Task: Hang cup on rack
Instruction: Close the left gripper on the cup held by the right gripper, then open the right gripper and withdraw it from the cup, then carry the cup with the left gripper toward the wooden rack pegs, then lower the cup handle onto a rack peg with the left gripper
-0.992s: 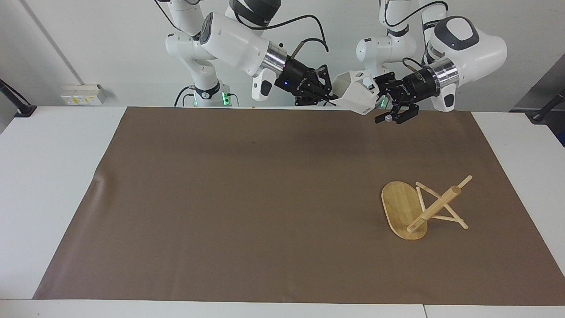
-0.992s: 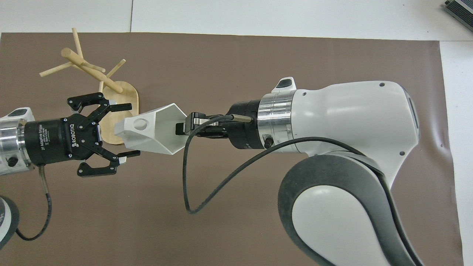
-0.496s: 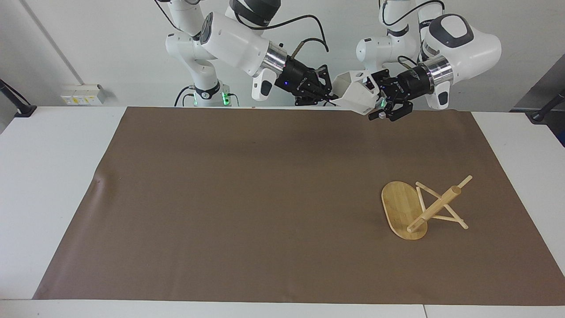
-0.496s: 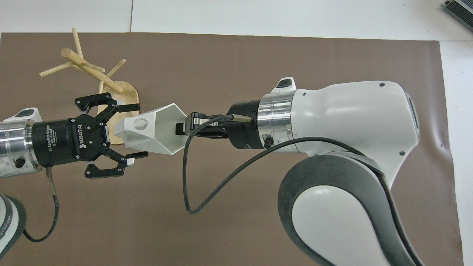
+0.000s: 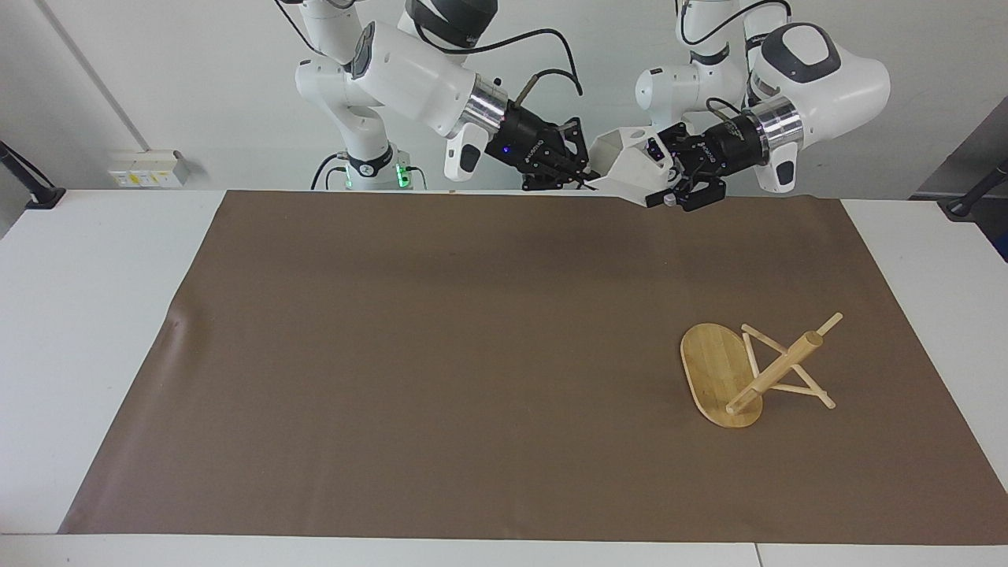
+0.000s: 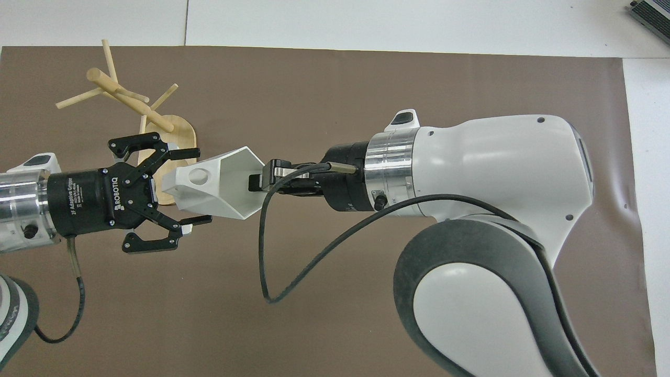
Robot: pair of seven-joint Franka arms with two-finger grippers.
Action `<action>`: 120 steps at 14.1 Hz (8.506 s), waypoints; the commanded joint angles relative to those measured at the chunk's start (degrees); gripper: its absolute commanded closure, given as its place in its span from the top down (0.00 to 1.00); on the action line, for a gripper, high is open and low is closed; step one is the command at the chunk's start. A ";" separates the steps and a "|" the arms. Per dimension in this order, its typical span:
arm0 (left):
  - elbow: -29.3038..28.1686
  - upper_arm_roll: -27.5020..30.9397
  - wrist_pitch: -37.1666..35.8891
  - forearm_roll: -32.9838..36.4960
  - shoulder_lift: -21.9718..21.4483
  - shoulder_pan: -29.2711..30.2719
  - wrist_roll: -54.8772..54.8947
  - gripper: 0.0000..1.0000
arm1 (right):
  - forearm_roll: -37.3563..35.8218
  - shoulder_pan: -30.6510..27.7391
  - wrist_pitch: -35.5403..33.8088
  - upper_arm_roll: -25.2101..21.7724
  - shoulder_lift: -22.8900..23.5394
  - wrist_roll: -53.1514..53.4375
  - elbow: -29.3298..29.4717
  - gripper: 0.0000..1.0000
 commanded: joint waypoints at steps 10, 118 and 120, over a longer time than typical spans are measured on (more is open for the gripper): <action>-0.08 0.10 1.35 1.70 -0.82 0.45 -0.35 0.00 | -1.90 -0.50 0.42 1.08 -0.48 0.98 -0.45 0.28; -3.33 -6.32 56.19 22.02 16.41 3.17 -62.13 0.00 | -53.23 -0.94 -40.27 -34.87 -3.82 -7.81 10.63 1.00; -3.33 -6.32 56.19 22.02 16.41 3.26 -62.39 0.00 | -53.31 -0.94 -40.19 -34.86 -3.82 -7.90 10.63 1.00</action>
